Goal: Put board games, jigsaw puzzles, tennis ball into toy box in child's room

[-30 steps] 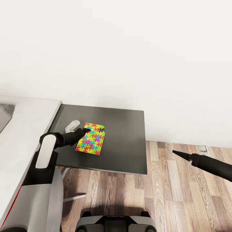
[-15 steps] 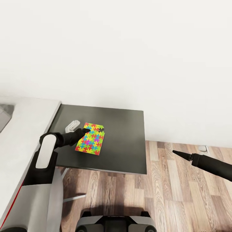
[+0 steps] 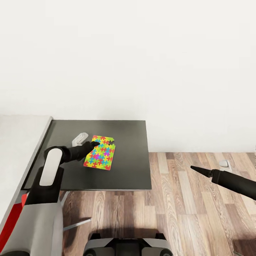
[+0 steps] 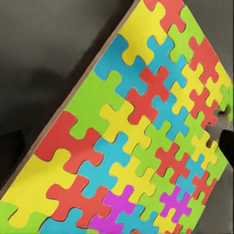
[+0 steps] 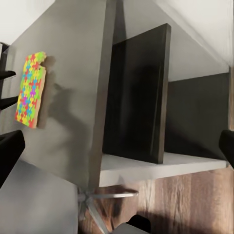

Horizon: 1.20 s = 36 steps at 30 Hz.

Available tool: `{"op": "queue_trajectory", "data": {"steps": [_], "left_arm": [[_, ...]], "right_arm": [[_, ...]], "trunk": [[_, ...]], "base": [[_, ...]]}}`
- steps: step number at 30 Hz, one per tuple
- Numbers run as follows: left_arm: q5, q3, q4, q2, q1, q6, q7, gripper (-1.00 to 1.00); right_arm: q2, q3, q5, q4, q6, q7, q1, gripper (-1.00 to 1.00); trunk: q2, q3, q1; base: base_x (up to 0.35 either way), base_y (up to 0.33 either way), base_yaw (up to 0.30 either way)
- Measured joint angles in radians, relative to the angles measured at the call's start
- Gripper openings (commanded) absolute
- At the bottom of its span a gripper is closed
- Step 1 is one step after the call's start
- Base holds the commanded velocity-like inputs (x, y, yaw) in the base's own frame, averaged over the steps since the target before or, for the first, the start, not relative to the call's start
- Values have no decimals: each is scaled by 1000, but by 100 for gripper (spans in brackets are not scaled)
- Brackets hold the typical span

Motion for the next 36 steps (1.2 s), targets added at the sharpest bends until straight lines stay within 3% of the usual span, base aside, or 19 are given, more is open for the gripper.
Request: {"op": "queue_trajectory", "data": {"steps": [17,29,36], "left_arm": [[2,0,-7,-3,0,-10,1,100],[2,0,-16,-3,0,-11,1,100],[2,-1,-17,-3,0,-11,1,100]], "right_arm": [[1,0,0,0,-1,0,0,100],[0,0,0,0,-1,1,1,100],[0,0,0,0,-1,1,2,100]], "trunk": [[0,0,0],[0,0,0],[0,0,0]], "base": [[-120,-90,-37],[-22,-17,-12],[-4,-3,-164]]}}
